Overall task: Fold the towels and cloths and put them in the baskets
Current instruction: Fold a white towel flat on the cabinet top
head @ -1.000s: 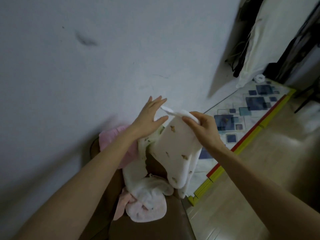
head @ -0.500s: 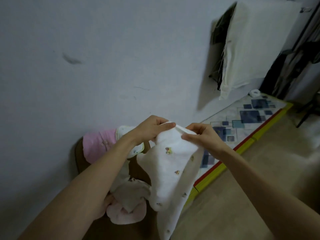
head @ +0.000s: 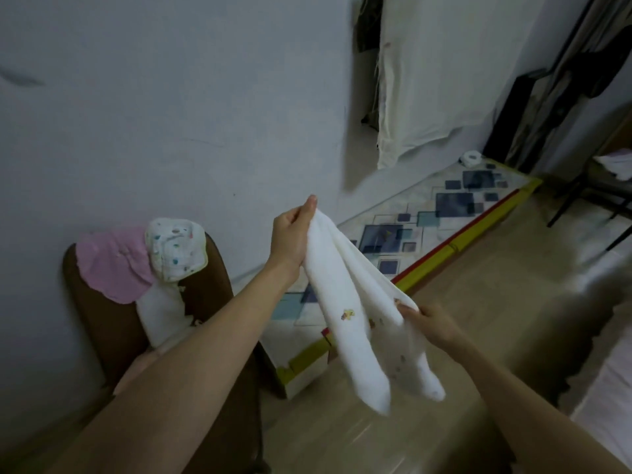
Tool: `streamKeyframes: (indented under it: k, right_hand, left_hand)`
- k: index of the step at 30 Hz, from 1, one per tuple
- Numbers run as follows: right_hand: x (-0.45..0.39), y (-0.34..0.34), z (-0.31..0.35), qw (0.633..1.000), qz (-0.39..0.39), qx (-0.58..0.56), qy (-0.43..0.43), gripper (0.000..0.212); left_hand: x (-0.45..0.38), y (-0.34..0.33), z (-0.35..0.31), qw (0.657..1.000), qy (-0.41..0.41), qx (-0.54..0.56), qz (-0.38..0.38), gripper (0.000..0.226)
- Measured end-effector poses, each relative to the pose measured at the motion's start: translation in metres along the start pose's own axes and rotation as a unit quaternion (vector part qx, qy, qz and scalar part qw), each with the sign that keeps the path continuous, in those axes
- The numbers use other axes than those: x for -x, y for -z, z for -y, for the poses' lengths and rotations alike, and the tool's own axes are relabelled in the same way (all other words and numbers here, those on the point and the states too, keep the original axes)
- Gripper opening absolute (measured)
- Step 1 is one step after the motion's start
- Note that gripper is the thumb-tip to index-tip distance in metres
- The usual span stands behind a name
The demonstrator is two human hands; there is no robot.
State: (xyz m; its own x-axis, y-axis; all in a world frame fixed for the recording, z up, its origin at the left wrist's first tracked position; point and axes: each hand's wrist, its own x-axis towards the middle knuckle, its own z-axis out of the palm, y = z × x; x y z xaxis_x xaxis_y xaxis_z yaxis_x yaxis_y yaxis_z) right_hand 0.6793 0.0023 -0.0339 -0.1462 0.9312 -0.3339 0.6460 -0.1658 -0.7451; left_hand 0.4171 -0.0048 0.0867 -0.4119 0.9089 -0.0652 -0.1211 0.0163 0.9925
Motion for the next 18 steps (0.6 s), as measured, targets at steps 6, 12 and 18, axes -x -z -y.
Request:
streamKeyframes:
  k: [6,12,18]
  right_hand:
    - [-0.035,0.022,-0.064,0.974,0.053,0.210,-0.067,0.027]
    - [-0.093,0.024,-0.060,0.944,0.117,0.295,-0.086,0.014]
    - [-0.191,-0.007,-0.020,0.948,0.117,0.290,-0.056,0.011]
  left_hand:
    - [-0.037,0.019,0.055,0.992,0.038,-0.054,-0.110,0.037]
    - [-0.099,0.039,0.113,0.907,0.002,-0.411,0.088,0.040]
    - [-0.140,0.040,0.168,0.821,0.084,-0.534,0.186,0.032]
